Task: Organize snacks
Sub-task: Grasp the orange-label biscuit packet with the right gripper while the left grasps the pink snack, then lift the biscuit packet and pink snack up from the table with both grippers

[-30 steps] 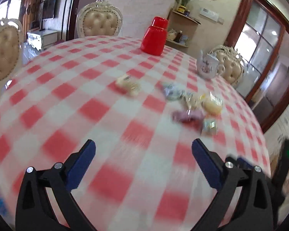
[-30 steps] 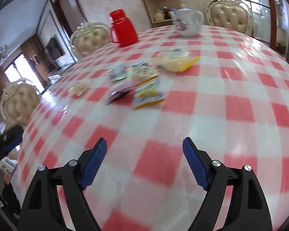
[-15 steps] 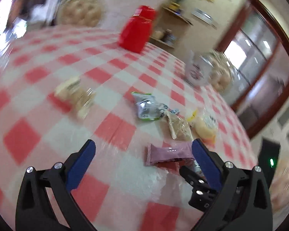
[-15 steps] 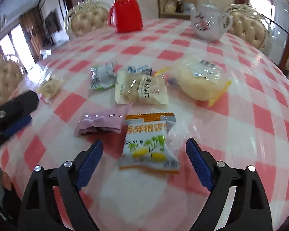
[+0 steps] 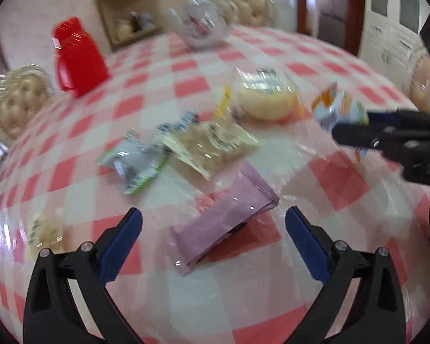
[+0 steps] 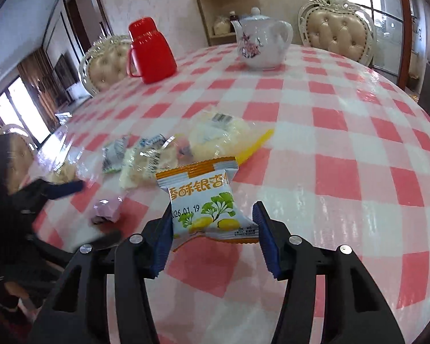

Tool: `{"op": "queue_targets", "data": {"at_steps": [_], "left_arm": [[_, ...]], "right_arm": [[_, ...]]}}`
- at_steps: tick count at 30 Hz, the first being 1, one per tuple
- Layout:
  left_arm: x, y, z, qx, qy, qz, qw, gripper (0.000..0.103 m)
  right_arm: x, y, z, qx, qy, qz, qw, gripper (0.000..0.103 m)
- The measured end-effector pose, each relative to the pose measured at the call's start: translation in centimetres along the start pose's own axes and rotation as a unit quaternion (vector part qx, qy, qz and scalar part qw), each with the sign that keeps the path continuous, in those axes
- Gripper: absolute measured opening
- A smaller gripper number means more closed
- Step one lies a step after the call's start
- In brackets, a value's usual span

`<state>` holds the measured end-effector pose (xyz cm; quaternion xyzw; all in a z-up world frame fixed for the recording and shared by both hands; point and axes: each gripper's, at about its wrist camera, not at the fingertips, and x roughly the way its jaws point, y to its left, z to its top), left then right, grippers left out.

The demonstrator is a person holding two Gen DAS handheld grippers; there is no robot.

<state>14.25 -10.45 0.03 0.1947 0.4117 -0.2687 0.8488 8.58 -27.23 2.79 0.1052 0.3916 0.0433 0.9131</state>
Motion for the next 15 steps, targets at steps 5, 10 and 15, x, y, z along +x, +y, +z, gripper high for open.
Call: {"op": "queue_targets", "data": {"at_steps": [5,10,15], "left_arm": [[0.8,0.6,-0.2,-0.016,0.004,-0.030,0.9994,0.023],[-1.2,0.0,-1.0,-0.035,-0.026,-0.004,0.9990,0.022],[-2.6,1.7,-1.6,-0.145,-0.044,-0.008,0.9884,0.022]], "right_arm": [[-1.1,0.5,0.3,-0.002,-0.014,0.013,1.000,0.053],[-1.2,0.5,0.2,0.005,-0.020,0.022,1.000,0.053],[-0.7,0.9,-0.1,0.003,-0.016,0.021,1.000,0.053]]}}
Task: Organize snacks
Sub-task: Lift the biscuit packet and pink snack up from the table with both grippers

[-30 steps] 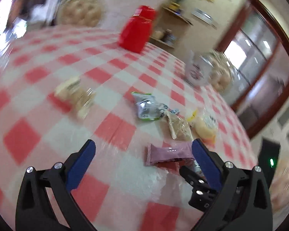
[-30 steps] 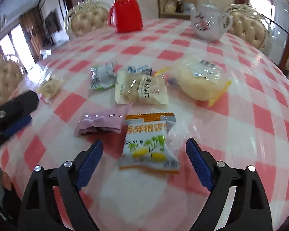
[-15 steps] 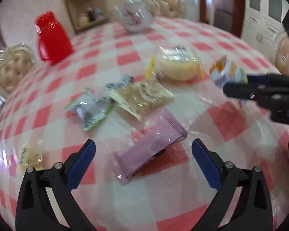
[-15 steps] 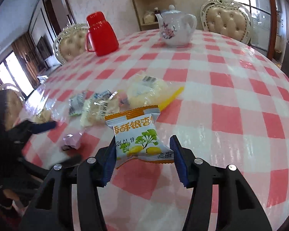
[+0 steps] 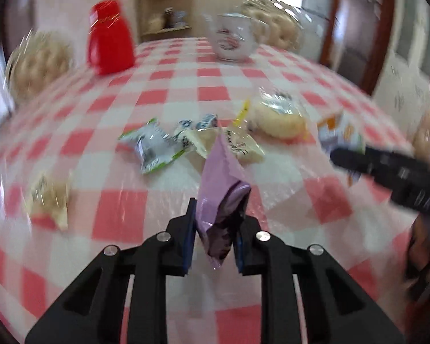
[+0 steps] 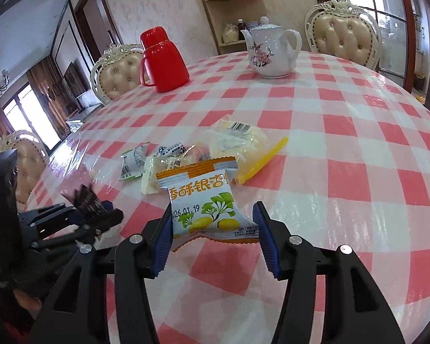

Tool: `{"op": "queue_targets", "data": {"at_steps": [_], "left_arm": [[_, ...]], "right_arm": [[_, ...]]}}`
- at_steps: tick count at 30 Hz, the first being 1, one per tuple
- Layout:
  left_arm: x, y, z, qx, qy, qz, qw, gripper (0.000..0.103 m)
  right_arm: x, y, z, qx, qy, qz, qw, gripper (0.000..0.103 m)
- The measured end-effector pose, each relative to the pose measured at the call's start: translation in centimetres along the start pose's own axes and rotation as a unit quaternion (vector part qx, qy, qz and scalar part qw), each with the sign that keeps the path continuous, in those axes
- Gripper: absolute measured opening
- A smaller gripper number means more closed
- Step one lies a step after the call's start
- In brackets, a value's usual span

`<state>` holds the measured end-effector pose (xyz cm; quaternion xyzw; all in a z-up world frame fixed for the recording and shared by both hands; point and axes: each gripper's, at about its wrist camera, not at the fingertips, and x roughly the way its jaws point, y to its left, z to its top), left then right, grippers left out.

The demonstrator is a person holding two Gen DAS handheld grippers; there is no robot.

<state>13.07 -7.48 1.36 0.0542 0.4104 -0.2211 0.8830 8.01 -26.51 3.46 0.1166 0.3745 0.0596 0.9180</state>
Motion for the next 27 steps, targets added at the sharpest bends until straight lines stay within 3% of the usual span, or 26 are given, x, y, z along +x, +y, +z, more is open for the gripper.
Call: {"op": "queue_targets", "data": {"at_steps": [11,16,27], "left_arm": [[-5.0,2.5,-4.1,-0.131,-0.052,0.004,0.9900,0.023],[-6.5,3.1,-5.4,-0.148,-0.059,0.011,0.9871,0.023],[-8.3,2.3,-6.9,-0.145,-0.073,0.025,0.9865,0.023]], "right_arm": [[0.3,2.2,-1.5,-0.008,-0.005,0.022,1.000,0.053],[-1.1,4.8,-3.2,-0.039,-0.022,0.032,0.998,0.053],[-3.2,5.7,-5.3,-0.034,-0.037,0.028,0.998,0.053]]}}
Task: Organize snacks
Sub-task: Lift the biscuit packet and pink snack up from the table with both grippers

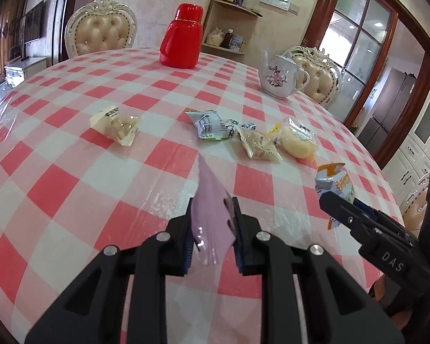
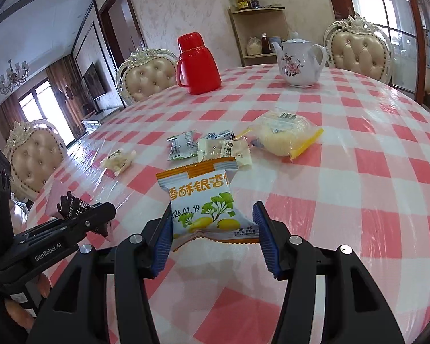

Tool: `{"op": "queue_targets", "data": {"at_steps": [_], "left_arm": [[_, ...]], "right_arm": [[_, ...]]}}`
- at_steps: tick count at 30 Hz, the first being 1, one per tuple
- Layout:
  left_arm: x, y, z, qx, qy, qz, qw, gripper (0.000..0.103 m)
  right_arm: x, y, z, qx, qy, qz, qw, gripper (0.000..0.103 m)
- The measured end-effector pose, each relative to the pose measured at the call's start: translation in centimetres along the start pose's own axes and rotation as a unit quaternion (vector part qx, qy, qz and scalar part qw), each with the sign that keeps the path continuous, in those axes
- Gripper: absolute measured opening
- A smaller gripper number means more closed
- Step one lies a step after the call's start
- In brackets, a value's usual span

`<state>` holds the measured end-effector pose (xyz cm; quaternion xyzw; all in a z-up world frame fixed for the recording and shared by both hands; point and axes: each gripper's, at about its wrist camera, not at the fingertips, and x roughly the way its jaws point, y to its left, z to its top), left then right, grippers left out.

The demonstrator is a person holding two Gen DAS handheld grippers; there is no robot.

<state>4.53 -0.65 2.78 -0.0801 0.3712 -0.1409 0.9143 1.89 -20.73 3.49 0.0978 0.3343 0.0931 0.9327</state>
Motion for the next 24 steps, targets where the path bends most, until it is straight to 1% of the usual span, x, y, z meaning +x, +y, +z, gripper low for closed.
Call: {"op": "queue_targets", "data": {"at_steps": [6,9,12,16,24], "left_arm": [[-1.0,0.6,-1.2,-0.012,-0.004,-0.002,0.9999,0.023],[-1.5,1.0,-1.5,-0.022,-0.009,-0.006,0.9997,0.023],[-2.2,1.2,-1.9,-0.028,-0.018,-0.006,0.9994,0.023],[-3.2,1.5,-2.6,-0.035,-0.026,-0.014,0.9990,0.022],[-5.3,1.5,-4.3,-0.040,-0.038,-0.022,0.9983,0.022]], "right_arm": [[-1.0,1.1,-1.3,-0.005,0.000,0.005,1.000,0.053],[-1.7,1.2,-1.8,0.004,-0.007,0.010,1.000,0.053],[-2.2,1.1,-2.4,0.024,-0.001,0.026,0.999,0.053],[-3.9,1.3,-3.0,0.048,-0.012,0.048,0.998,0.053],[-5.9,3.2,-5.0,0.054,0.002,0.069,0.996,0.053]]}}
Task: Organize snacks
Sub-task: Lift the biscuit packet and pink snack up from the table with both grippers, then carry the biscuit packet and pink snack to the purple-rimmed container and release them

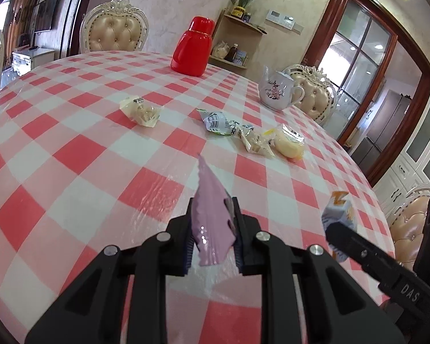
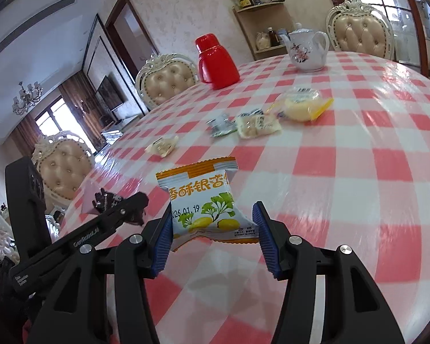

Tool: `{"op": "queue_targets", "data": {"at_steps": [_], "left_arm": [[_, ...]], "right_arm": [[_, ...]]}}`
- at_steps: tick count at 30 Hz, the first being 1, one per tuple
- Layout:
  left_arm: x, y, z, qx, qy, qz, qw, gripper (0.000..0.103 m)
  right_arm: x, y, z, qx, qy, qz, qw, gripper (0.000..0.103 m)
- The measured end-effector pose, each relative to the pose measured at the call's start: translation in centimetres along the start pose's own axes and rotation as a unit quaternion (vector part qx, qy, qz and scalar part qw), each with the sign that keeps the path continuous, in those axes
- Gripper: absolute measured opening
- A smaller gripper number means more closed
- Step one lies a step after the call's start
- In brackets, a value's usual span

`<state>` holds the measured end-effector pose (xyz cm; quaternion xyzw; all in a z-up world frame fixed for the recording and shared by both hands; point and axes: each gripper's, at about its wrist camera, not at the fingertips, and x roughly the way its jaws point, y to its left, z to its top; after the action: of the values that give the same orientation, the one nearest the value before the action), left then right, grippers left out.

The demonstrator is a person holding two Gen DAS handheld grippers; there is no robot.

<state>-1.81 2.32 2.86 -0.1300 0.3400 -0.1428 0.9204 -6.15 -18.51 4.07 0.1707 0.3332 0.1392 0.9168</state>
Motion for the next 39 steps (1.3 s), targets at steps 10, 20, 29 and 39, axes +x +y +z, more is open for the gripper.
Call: {"op": "queue_targets", "data": {"at_steps": [10,20,29,39], "left_arm": [[-4.2,1.5,-2.0,-0.014,-0.002,0.011,0.9998,0.022],[-10.5,4.3,-3.1,-0.003,-0.016,0.056,0.9983,0.022],[-16.8,8.7,-5.3,-0.009,-0.038,0.101,0.9941,0.022],[-23.1,15.0,-6.4,-0.032,-0.069,0.161,0.9840,0.022]], "right_arm": [[-1.4,3.2,-1.9,-0.028,0.014,0.024,0.999,0.053],[-1.5,9.4,-5.0,-0.091,0.041,0.061,0.993,0.053],[-1.9,14.8,-7.3,-0.150,0.060,0.087,0.983,0.053],[-1.4,23.1,-11.5,-0.238,0.090,0.136,0.958,0.053]]}}
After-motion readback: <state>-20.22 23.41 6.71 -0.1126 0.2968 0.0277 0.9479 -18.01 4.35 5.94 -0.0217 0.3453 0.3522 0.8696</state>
